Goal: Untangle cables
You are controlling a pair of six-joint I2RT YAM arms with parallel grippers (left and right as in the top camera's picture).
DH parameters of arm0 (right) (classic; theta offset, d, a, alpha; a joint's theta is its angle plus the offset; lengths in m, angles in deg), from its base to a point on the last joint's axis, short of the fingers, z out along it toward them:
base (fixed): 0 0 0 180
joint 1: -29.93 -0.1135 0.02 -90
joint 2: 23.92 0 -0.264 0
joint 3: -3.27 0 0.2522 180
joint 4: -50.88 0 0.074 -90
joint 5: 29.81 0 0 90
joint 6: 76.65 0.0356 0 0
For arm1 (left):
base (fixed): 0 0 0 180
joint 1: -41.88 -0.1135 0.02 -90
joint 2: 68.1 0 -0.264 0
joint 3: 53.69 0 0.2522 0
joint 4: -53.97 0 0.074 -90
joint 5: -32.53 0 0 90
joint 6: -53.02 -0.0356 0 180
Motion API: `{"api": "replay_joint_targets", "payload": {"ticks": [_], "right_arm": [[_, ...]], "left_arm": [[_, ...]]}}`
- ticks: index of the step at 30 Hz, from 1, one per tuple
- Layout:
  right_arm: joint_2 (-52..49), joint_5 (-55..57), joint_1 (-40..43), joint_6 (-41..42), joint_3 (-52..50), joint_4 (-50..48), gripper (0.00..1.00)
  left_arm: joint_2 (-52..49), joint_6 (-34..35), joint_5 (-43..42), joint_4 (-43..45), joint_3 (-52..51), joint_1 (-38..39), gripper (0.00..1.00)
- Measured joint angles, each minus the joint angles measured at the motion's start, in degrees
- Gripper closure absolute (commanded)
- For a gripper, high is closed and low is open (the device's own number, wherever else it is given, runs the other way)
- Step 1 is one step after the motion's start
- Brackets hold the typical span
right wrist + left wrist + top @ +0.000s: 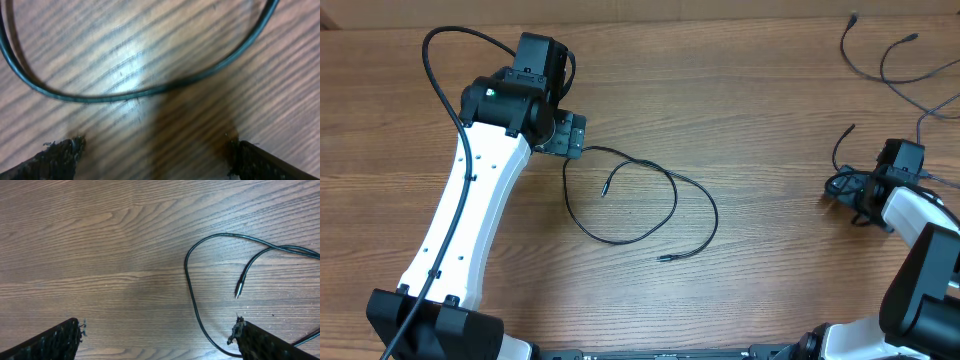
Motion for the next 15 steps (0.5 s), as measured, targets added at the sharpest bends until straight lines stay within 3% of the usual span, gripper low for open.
{"api": "replay_joint_targets", "payload": {"ticks": [15], "right_arm": [[-6.1, 2.1, 0.0, -0.7, 1.3, -14.6, 0.13]], "left_arm": [[0.0, 0.0, 0.0, 0.0, 0.0, 0.0, 0.01]]}}
